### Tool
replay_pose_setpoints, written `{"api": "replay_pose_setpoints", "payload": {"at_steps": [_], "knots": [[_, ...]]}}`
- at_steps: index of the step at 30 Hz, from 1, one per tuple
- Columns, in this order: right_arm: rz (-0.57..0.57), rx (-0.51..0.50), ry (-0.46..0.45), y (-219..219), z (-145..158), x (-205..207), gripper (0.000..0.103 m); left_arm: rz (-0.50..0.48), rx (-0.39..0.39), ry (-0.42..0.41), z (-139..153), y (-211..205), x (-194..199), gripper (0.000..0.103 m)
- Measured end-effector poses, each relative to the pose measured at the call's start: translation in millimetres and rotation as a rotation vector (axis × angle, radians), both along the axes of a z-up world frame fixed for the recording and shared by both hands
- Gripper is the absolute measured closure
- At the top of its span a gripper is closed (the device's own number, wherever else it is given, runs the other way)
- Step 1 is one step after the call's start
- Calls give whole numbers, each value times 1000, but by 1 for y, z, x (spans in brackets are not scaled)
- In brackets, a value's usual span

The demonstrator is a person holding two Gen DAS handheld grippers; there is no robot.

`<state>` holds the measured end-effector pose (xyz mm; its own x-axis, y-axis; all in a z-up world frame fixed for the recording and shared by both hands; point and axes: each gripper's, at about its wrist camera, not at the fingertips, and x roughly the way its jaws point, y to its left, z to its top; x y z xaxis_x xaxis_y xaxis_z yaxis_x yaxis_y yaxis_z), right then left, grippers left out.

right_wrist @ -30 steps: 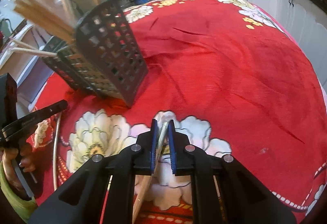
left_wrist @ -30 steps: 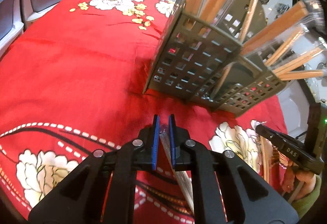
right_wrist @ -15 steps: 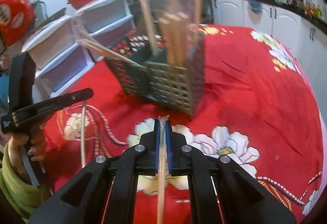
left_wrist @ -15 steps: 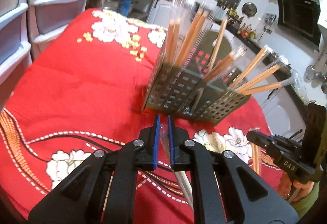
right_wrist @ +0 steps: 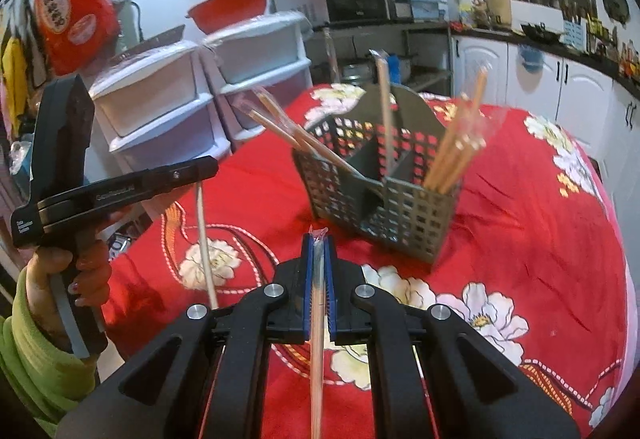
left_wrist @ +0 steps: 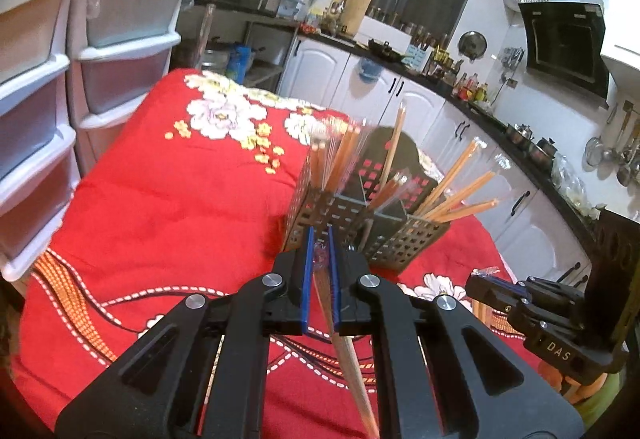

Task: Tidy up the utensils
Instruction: 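Lift both held bundles upright and carry them above the caddy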

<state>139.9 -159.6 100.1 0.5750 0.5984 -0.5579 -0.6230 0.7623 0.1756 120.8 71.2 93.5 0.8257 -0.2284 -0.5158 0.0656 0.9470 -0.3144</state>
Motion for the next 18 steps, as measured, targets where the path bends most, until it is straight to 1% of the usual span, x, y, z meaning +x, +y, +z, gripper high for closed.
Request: {"api": "replay_pose_setpoints", "payload": {"at_steps": [10,18], "knots": [[-9,53,-104,3,29,-10,97,-11,19,-75,32,-1,-9,101],[-24,89,-169,-1,49,-11,97,-37,34,-118,52,-11,-8,101]]}}
